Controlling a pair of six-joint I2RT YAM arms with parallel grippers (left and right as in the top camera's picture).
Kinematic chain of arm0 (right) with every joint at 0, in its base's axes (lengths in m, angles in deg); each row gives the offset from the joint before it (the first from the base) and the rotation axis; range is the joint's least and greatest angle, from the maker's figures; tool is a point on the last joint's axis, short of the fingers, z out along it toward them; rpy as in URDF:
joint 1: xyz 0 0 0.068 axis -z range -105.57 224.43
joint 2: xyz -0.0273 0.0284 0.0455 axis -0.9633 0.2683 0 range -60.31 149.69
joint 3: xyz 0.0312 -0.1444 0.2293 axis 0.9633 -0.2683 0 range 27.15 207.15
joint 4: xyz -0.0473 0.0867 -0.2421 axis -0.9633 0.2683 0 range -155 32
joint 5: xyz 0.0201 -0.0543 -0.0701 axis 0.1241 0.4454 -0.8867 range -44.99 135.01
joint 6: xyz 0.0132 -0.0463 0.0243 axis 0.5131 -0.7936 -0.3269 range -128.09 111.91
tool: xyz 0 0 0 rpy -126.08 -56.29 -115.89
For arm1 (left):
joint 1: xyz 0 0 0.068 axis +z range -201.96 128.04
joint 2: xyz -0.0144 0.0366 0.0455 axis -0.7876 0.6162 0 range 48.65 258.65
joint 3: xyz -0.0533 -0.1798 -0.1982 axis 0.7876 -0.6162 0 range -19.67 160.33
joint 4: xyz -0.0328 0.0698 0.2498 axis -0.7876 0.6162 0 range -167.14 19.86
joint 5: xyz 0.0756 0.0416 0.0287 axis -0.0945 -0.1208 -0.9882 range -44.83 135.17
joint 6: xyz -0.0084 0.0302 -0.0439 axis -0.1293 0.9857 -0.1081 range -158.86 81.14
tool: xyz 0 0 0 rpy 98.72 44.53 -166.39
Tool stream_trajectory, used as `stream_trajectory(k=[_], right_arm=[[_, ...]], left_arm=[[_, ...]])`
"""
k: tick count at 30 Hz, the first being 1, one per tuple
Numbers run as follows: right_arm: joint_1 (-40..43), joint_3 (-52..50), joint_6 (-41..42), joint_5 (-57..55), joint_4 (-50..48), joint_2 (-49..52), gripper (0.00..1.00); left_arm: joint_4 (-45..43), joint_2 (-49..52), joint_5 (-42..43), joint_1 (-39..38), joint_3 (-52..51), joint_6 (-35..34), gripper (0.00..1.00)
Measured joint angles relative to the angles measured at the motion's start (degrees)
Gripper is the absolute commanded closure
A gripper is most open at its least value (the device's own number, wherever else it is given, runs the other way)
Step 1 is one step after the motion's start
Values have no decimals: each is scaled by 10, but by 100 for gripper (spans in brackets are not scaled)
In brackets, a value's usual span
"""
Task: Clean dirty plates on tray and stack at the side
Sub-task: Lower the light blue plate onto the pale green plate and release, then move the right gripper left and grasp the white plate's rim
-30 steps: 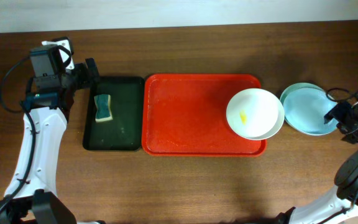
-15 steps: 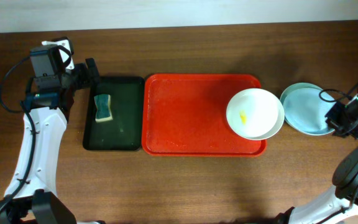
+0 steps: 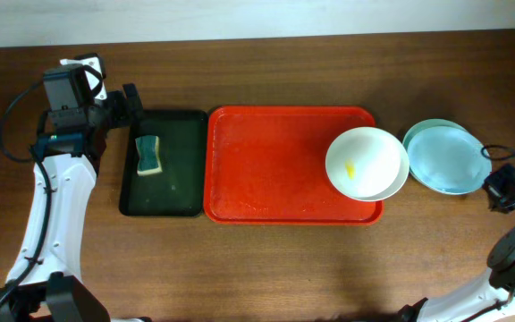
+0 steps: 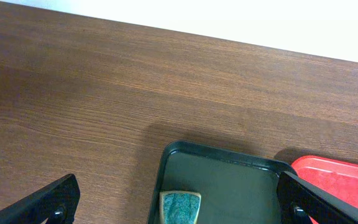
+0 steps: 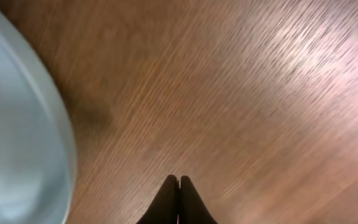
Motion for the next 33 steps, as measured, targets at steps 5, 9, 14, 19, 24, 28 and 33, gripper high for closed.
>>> stream_trajectory(k=[5, 9, 14, 19, 24, 28, 33], right_arm=[[-15, -12, 10, 9, -30, 0, 91], [-23, -12, 10, 33, -40, 0, 91], [-25, -12, 10, 43, -46, 0, 91], [-38, -12, 10, 77, -67, 0, 91], [-51, -12, 10, 90, -68, 0, 87], [-51, -12, 12, 94, -67, 0, 42], [-56, -12, -25, 126, -71, 0, 4]], left_arm=[[0, 0, 0, 0, 0, 0, 1], [0, 0, 0, 0, 0, 0, 1], [0, 0, 0, 0, 0, 0, 1], [0, 0, 0, 0, 0, 0, 1], [0, 0, 0, 0, 0, 0, 1], [0, 0, 0, 0, 0, 0, 1], [0, 0, 0, 0, 0, 0, 1]])
